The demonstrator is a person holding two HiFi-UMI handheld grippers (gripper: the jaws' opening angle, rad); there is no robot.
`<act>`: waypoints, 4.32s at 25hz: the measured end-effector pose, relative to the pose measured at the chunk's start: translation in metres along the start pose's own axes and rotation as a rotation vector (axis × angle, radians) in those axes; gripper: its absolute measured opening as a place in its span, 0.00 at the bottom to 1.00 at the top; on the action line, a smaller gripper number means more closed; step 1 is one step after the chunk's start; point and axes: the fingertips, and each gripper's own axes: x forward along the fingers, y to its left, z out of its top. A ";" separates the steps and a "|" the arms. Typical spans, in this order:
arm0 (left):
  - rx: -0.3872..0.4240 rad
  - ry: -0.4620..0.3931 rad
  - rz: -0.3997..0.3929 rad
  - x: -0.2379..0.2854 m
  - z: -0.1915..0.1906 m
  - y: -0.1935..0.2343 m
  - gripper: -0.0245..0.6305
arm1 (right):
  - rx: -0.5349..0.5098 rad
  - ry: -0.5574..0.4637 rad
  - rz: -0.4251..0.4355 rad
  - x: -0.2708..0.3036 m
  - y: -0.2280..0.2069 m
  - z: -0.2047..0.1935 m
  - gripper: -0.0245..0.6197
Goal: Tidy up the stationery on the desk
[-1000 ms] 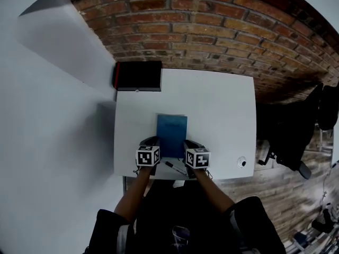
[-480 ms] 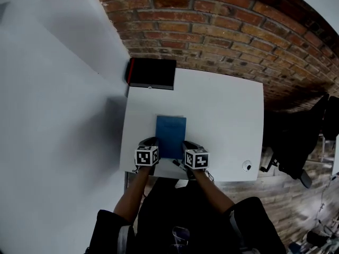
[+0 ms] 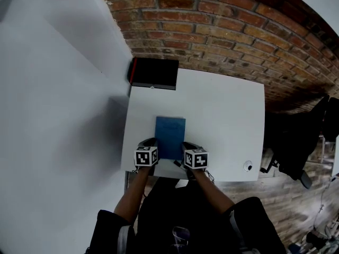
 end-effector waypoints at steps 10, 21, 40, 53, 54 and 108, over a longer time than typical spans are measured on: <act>0.003 0.005 -0.010 0.006 -0.002 0.002 0.13 | 0.015 0.032 0.000 0.008 -0.005 -0.004 0.11; 0.067 -0.022 0.017 0.001 -0.001 0.001 0.13 | -0.017 -0.020 0.006 0.001 -0.006 0.003 0.11; 0.188 -0.227 -0.045 -0.060 0.005 -0.049 0.06 | -0.162 -0.248 0.028 -0.082 0.018 -0.004 0.11; 0.222 -0.289 -0.083 -0.125 -0.059 -0.099 0.06 | -0.402 -0.237 -0.003 -0.131 0.033 -0.095 0.11; 0.225 -0.286 -0.086 -0.128 -0.066 -0.102 0.06 | -0.440 -0.222 -0.010 -0.131 0.034 -0.102 0.11; 0.192 -0.267 -0.058 -0.170 -0.147 -0.106 0.06 | -0.707 -0.030 -0.157 -0.131 0.004 -0.158 0.16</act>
